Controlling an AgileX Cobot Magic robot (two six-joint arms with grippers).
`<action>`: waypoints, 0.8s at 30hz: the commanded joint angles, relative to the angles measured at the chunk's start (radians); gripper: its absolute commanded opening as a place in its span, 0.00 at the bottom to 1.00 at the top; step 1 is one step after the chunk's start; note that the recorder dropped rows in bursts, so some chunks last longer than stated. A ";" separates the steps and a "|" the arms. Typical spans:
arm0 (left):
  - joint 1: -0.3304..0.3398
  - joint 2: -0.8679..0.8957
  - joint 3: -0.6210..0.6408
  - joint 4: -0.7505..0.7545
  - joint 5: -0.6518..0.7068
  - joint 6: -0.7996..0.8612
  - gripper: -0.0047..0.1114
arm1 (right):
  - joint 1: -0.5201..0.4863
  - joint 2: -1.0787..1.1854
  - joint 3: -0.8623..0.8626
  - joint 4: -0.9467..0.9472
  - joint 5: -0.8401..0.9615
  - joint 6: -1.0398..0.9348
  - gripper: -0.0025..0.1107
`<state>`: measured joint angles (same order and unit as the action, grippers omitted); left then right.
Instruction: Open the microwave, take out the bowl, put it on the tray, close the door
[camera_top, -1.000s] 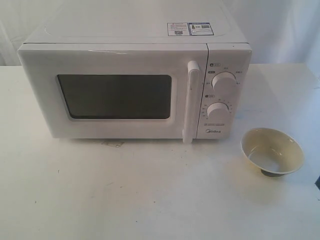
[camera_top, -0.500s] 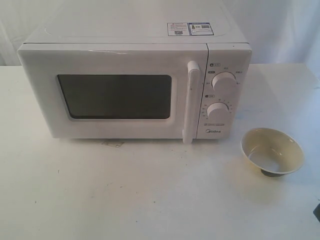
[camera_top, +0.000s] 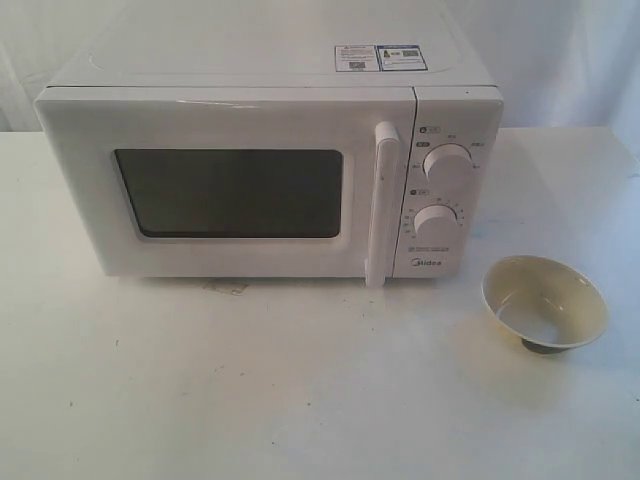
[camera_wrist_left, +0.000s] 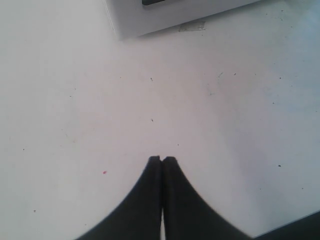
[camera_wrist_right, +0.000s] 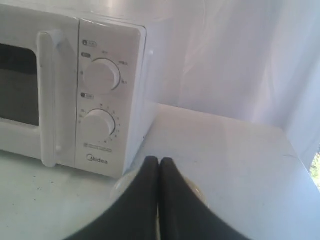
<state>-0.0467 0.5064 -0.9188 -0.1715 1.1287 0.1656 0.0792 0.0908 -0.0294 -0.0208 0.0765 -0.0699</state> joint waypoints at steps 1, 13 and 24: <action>-0.005 -0.006 -0.001 -0.005 0.042 -0.008 0.04 | -0.077 -0.083 0.029 0.004 0.022 0.058 0.02; -0.005 -0.006 -0.001 -0.005 0.044 -0.008 0.04 | -0.120 -0.091 0.029 -0.009 0.273 0.070 0.02; -0.005 -0.006 -0.001 -0.005 0.044 -0.008 0.04 | -0.120 -0.091 0.029 -0.002 0.273 0.076 0.02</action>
<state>-0.0467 0.5064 -0.9188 -0.1678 1.1287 0.1656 -0.0360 0.0060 -0.0069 -0.0228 0.3479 0.0000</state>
